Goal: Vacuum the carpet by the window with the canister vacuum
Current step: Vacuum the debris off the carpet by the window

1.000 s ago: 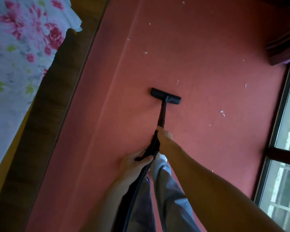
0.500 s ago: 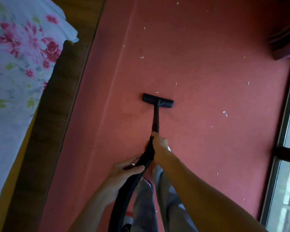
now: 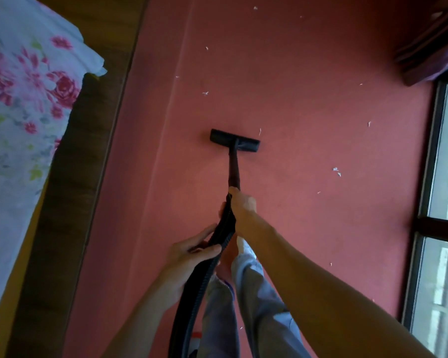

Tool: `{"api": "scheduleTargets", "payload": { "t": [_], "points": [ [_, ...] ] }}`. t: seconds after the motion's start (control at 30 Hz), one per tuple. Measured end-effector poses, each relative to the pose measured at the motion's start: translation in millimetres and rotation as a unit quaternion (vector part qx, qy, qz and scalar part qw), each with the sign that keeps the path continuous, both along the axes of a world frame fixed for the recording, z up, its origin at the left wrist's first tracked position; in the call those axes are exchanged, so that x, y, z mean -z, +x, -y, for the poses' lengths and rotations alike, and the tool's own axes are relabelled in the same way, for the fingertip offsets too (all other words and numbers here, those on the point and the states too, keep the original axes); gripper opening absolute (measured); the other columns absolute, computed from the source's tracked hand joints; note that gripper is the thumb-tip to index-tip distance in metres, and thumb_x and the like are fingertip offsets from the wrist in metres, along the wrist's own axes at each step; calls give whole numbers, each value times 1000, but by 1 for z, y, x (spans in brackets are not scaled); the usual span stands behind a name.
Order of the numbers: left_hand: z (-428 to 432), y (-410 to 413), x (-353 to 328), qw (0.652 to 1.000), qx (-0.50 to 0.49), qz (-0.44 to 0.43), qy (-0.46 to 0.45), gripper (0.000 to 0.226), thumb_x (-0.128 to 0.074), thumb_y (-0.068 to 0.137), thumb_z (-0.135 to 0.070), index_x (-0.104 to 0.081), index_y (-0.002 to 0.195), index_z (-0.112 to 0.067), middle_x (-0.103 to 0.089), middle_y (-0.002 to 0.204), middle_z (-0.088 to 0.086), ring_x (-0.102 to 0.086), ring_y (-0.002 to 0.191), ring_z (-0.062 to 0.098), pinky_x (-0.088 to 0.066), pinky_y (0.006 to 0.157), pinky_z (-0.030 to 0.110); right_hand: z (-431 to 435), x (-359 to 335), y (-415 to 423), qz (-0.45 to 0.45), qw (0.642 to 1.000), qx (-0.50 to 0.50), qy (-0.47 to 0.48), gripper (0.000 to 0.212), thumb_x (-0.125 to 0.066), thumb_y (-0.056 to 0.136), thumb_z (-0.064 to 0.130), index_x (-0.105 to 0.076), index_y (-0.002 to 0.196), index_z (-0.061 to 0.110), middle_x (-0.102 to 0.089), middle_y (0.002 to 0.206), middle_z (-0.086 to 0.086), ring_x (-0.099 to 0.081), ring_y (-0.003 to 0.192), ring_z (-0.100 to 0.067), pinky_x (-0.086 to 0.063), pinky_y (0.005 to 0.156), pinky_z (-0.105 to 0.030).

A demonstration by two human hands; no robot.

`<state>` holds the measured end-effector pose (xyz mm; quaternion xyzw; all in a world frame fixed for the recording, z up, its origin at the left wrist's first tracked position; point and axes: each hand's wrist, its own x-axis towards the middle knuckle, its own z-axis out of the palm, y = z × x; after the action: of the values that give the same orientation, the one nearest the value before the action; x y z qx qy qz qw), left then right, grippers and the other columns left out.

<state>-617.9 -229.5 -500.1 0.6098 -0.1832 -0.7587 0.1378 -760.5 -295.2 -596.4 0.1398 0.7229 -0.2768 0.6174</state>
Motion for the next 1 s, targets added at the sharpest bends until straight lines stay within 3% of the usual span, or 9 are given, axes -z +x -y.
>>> {"api": "scheduleTargets", "payload": {
  "t": [0.17, 0.3, 0.37, 0.43, 0.5, 0.63, 0.73, 0.87, 1.0],
  "points": [
    [-22, 9, -5, 999, -37, 31, 19, 39, -75, 81, -11, -75, 115, -31, -71, 86, 16, -59, 74, 29, -48, 71, 37, -20, 5, 19, 37, 999, -10, 28, 19, -55, 95, 19, -55, 101, 1, -54, 61, -9, -51, 45, -21, -49, 48, -31],
    [-14, 6, 1, 997, 0, 63, -35, 46, -74, 86, -13, -66, 126, -33, -76, 100, 11, -69, 87, 24, -54, 86, 36, 4, 14, 18, 29, 1000, -3, 13, 22, -53, 96, 19, -56, 105, 0, -54, 62, -9, -52, 46, -21, -48, 45, -29],
    [-4, -2, 1, 994, 31, 67, -85, 54, -76, 85, -11, -62, 130, -37, -72, 93, 15, -67, 79, 24, -55, 77, 29, 18, 16, 12, 22, 1000, 10, -3, 22, -56, 95, 22, -58, 105, 2, -55, 61, -8, -53, 44, -22, -48, 44, -28],
    [2, -10, -2, 987, 47, 68, -135, 53, -76, 85, -7, -64, 120, -45, -68, 84, 13, -62, 71, 25, -57, 71, 35, 26, 10, 4, 13, 999, 40, -21, 19, -60, 93, 22, -57, 97, 4, -55, 58, -7, -51, 41, -20, -47, 42, -26],
    [0, -12, -8, 983, 50, 66, -165, 54, -75, 85, -5, -65, 113, -50, -68, 80, 9, -61, 69, 26, -58, 72, 42, 23, -5, -4, 11, 997, 63, -38, 17, -62, 91, 21, -55, 90, 5, -53, 57, -7, -48, 40, -19, -45, 40, -23],
    [-20, -12, -26, 973, 105, 48, -198, 55, -74, 87, -14, -61, 125, -51, -66, 75, 9, -59, 65, 22, -53, 69, 37, -1, -49, -27, 12, 996, 84, -40, 16, -62, 90, 23, -57, 91, 8, -53, 57, -6, -47, 38, -19, -44, 40, -21],
    [-18, -23, -49, 957, 137, 50, -252, 54, -75, 84, -18, -61, 124, -52, -63, 79, 5, -59, 64, 17, -53, 70, 37, -3, -91, -53, 5, 996, 80, -47, 14, -58, 92, 25, -62, 97, 13, -52, 52, -4, -48, 33, -18, -43, 39, -21],
    [1, -48, -82, 940, 177, 20, -291, 54, -75, 81, -22, -62, 130, -41, -63, 88, -1, -61, 78, 15, -54, 88, 48, 3, -148, -94, -5, 992, 98, -74, 13, -57, 94, 25, -63, 98, 15, -55, 56, -2, -51, 35, -18, -47, 41, -21],
    [15, -70, -107, 917, 211, 11, -339, 53, -74, 86, -15, -61, 133, -35, -66, 97, -3, -61, 85, 12, -51, 95, 41, 1, -186, -118, -14, 982, 144, -125, 22, -56, 96, 34, -60, 98, 13, -54, 50, -2, -50, 33, -17, -47, 42, -21]
  ]
}}
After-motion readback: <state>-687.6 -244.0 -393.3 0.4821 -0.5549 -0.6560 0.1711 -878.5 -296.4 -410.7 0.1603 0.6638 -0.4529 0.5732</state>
